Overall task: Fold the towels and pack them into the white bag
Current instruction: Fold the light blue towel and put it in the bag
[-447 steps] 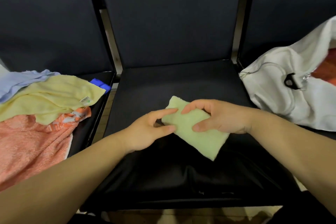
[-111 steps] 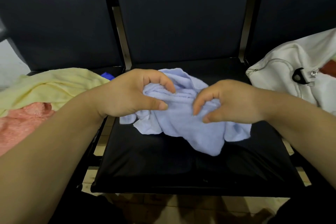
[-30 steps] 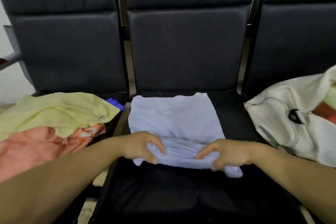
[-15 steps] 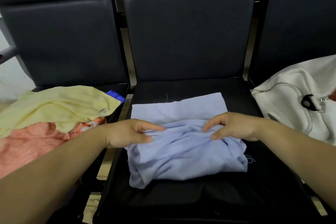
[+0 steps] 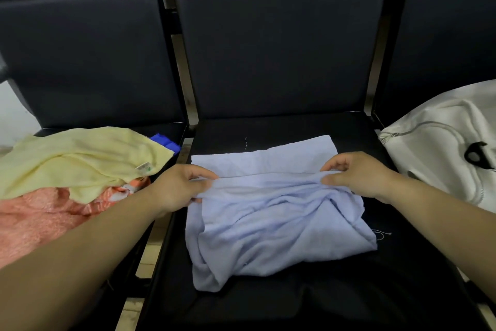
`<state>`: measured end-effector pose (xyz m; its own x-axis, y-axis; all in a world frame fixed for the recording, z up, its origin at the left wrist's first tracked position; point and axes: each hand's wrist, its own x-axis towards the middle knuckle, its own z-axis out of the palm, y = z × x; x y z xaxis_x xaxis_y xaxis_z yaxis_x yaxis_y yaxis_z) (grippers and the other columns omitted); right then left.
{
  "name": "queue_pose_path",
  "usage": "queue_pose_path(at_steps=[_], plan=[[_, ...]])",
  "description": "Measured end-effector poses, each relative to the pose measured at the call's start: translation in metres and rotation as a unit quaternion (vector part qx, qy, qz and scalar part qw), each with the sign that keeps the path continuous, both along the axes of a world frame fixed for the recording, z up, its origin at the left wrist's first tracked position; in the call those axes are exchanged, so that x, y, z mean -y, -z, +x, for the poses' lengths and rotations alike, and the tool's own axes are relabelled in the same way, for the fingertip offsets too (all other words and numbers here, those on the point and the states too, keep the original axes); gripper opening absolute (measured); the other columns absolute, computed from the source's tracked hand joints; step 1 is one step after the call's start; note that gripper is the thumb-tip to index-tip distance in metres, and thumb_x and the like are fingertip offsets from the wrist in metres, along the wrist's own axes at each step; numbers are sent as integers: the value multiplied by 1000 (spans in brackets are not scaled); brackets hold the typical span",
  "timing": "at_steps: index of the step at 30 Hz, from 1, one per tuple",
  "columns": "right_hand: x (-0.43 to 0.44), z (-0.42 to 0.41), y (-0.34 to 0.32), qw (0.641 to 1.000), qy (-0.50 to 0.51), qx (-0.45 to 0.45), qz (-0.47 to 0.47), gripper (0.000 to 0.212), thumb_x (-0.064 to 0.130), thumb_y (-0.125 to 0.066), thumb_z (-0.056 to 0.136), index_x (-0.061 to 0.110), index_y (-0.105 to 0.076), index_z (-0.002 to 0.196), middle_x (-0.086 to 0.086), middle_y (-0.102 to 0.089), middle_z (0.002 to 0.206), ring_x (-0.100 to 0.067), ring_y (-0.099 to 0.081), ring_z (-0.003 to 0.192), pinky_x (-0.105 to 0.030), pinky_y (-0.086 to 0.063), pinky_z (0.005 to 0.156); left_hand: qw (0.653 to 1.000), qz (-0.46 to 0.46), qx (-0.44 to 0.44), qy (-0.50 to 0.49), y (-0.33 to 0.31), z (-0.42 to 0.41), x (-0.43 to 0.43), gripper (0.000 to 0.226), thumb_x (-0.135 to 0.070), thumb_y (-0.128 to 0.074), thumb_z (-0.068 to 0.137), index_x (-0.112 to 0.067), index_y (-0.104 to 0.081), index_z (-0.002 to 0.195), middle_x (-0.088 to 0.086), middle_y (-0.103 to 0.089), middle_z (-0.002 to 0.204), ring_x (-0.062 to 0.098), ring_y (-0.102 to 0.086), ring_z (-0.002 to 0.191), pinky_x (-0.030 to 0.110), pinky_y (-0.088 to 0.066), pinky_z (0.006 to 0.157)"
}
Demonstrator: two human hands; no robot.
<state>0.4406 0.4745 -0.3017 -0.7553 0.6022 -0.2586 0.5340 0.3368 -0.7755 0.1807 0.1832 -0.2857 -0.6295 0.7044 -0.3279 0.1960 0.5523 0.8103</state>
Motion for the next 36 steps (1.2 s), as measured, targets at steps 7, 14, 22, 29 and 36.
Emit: queue_pose_path(at_steps=[7, 14, 22, 29, 36], plan=[[-6, -10, 5, 982, 125, -82, -119, 11, 24, -82, 84, 15, -79, 89, -4, -77, 90, -17, -67, 78, -31, -54, 65, 992, 14, -70, -107, 8, -16, -4, 8, -13, -76, 90, -21, -73, 91, 7, -70, 105, 26, -72, 90, 32, -62, 67], [-24, -25, 0, 976, 159, -150, -17, 15, 13, -79, 85, 24, -74, 92, -4, -75, 94, -21, -72, 90, -36, -59, 82, 981, 29, -157, -111, 3, -26, -12, 8, -19, -75, 90, -26, -72, 91, -5, -73, 91, 9, -67, 87, 19, -48, 68], [-44, -49, 13, 979, 153, -104, 91, 18, 20, -78, 85, 30, -70, 98, 8, -71, 87, -14, -68, 85, -27, -52, 72, 972, 14, -199, -125, 14, -43, -33, 16, -20, -73, 92, -26, -69, 106, -10, -70, 94, 10, -65, 93, 21, -50, 74], [-46, -57, 16, 980, 140, -48, 133, 13, 26, -78, 86, 28, -70, 96, 9, -68, 90, -11, -65, 85, -26, -49, 68, 960, -35, -251, -116, 21, -51, -37, 22, -18, -74, 90, -20, -67, 110, -11, -62, 86, 6, -58, 80, 18, -45, 63], [-53, -62, 16, 982, 128, -27, 133, 20, 25, -80, 84, 24, -70, 101, 5, -67, 98, -16, -65, 93, -34, -53, 82, 957, -48, -248, -142, 22, -51, -34, 27, -25, -72, 93, -19, -66, 118, -7, -62, 96, 10, -58, 87, 17, -41, 64]])
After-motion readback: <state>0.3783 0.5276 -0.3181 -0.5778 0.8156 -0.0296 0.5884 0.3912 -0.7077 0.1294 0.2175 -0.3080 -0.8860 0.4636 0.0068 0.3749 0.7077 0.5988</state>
